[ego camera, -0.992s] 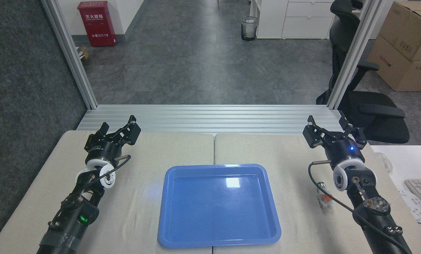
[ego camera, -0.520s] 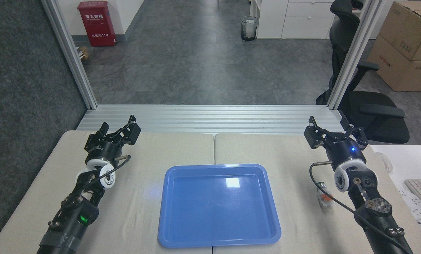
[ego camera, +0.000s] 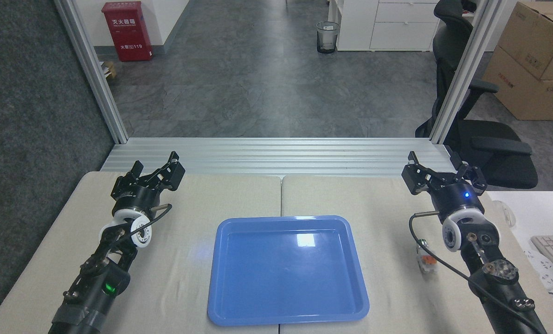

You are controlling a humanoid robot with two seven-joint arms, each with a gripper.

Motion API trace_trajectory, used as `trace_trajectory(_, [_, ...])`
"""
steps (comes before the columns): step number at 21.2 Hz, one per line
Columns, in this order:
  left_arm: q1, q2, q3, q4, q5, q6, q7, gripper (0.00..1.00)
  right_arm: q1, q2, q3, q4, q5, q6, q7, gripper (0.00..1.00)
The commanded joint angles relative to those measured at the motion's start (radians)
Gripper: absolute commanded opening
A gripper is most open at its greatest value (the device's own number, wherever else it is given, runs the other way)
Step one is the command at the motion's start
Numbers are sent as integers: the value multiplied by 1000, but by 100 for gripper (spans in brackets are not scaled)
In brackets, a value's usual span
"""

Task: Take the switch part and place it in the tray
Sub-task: 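Close the right gripper on the white-and-orange switch part and lift it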

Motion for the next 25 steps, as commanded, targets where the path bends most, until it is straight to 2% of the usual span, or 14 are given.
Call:
trace_trajectory(1, [0, 0, 0, 0, 0, 1, 0, 100, 4, -27, 1, -14, 3, -4, -2, 97])
trace_trajectory(13, [0, 0, 0, 0, 0, 1, 0, 100, 24, -30, 10, -18, 6, -2, -21, 97])
trace_trajectory(15, [0, 0, 0, 0, 0, 1, 0, 100, 73, -39, 7, -37, 12, -1, -21, 97])
trace_trajectory(20, [0, 0, 0, 0, 2, 1, 0, 100, 280, -16, 4, -61, 12, -2, -22, 93])
trace_trajectory(25, [0, 0, 0, 0, 0, 1, 0, 100, 340, -13, 10, -16, 11, 2, -28, 93])
